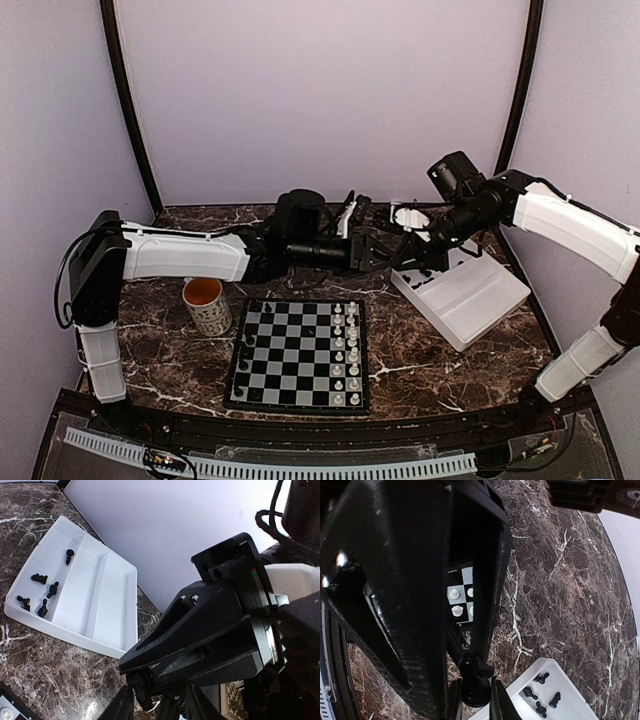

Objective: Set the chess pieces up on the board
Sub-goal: Pass from the right arm to the left

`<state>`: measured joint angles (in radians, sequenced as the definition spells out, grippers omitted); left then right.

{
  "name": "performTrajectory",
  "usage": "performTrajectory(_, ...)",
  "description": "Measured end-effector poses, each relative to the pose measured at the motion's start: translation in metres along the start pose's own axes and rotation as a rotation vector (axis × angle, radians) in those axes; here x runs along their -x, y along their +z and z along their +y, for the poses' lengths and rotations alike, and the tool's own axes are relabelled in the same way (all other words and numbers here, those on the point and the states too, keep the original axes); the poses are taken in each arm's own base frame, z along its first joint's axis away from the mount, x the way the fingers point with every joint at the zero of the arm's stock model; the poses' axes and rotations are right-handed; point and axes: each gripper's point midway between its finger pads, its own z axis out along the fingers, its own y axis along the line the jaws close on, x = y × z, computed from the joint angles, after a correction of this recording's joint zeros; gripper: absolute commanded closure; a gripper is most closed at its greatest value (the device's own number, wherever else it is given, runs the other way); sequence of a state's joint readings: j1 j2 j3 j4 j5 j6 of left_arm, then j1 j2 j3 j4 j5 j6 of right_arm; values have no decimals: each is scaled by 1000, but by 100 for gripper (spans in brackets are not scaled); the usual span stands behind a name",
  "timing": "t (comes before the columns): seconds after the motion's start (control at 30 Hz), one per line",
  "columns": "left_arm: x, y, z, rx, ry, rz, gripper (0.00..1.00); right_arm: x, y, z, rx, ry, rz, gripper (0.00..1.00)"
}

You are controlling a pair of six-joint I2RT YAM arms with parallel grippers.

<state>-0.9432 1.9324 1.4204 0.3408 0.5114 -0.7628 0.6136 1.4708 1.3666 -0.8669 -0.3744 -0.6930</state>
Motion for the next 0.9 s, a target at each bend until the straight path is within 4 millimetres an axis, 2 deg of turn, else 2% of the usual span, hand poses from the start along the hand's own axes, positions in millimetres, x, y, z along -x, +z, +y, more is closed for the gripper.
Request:
performTrajectory(0.17,1,1,3,14,-17,-11,83,0,1,1,-3,-5,8,87)
performTrajectory(0.4,1,2,10,35,-32,-15,95,-2,1,-1,-17,-6,21,85)
performTrajectory(0.57,1,2,11,38,-14,-16,99,-2,1,0,-18,-13,23,59)
performTrajectory(0.67,-1,2,12,49,25,-9,99,0,-2,4,-6,-21,12,48)
performTrajectory(0.8,-7,-9,18,120,113,28,99,-3,-23,9,-2,3,-46,45)
performTrajectory(0.9,-13,-36,17,202,201,57,99,-11,-42,-3,-34,58,-100,45)
